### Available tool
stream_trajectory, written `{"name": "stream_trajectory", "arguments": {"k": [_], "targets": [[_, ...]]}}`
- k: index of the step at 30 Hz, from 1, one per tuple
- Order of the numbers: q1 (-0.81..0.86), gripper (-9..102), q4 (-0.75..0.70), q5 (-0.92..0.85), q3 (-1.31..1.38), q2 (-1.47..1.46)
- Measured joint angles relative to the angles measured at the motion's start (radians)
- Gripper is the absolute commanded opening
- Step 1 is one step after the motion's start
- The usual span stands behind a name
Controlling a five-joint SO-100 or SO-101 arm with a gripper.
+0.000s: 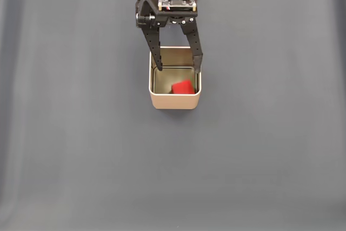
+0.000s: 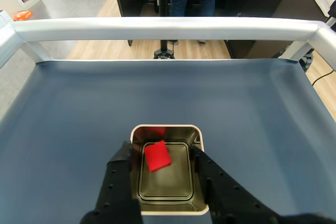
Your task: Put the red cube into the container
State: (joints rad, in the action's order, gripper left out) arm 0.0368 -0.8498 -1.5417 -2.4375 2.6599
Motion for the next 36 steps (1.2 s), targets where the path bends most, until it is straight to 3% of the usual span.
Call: {"name": "stream_trajectory", "arguments": {"k": [17,19,25,36], "targets": [[0.0,32,0.035,0.012,-0.029,0.018],[0.0,28,0.04,0.014,-0.029,0.018],[0.012,0,0.061,0.014,-0.029,0.018],[0.328,0,0.043,-0.023,-0.029,0.057]]}}
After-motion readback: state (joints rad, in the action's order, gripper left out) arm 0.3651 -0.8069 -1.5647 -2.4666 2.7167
